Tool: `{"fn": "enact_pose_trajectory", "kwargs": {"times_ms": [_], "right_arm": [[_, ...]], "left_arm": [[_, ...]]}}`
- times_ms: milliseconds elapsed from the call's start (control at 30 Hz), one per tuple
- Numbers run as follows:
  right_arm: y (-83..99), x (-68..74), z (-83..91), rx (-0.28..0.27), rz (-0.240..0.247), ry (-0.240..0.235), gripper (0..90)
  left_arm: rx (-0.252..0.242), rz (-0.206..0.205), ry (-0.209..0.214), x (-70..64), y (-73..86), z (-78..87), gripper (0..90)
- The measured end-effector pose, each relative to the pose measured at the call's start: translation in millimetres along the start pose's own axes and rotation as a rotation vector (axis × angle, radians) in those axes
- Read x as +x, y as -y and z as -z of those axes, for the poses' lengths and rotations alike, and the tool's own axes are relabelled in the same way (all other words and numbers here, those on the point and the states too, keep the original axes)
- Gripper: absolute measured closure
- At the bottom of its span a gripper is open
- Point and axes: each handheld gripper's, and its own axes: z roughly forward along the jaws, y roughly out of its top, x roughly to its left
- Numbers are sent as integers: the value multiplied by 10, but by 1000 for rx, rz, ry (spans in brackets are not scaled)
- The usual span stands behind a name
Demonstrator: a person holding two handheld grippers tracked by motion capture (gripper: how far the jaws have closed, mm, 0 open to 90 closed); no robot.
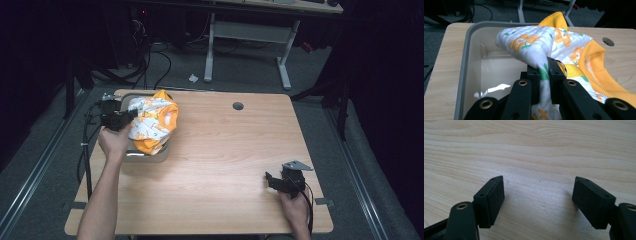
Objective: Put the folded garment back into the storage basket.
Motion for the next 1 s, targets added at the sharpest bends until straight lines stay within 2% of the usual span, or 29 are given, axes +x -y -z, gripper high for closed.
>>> {"fn": "enact_pose_trajectory", "kwargs": {"times_ms": [100,433,733,867,900,1000], "right_arm": [[0,0,0,0,0,0,261],[0,0,0,0,0,0,262],[0,-2,0,0,2,0,262],[0,0,0,0,-1,0,262],[0,-1,0,0,1,0,261],[0,0,0,0,0,0,262]], "left_arm": [[15,-14,-19,16,19,-35,832],[35,-15,-49,69,73,-95,830],[47,-2,-88,134,137,-150,830],[82,-9,-92,158,178,-207,827],[110,-23,-109,151,206,-263,826],[129,-25,-123,151,219,-302,824]]}}
